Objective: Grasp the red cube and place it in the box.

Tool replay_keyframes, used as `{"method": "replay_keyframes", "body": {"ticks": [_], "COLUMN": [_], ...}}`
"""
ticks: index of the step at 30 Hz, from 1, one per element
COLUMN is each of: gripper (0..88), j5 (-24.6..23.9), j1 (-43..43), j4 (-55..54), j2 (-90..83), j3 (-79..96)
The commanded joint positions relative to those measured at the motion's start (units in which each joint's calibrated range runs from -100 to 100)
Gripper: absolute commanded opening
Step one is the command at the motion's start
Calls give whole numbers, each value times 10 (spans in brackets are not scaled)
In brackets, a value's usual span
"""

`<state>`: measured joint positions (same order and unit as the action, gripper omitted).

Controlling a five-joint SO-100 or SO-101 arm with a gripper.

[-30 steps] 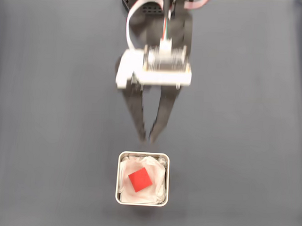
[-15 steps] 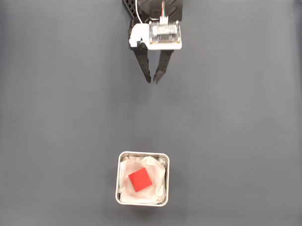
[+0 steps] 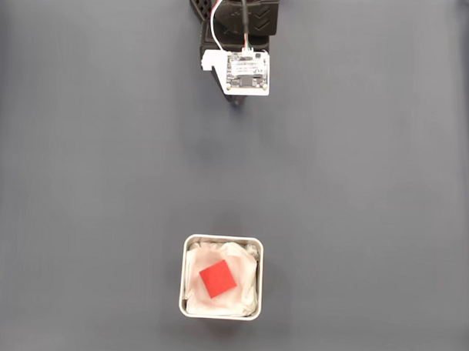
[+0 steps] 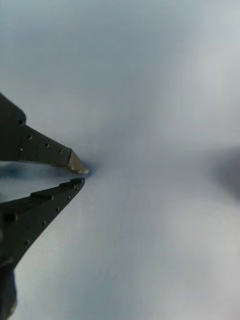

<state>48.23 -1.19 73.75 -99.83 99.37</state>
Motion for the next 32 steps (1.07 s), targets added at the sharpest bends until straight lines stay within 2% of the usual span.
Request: {"method": "replay_keyframes", "body": {"ticks": [1, 32], "gripper": [0, 19], "j5": [0, 12], "j1": [-3, 5], "j4": [20, 22], "j2": [-2, -2], "j3": [5, 5]}}
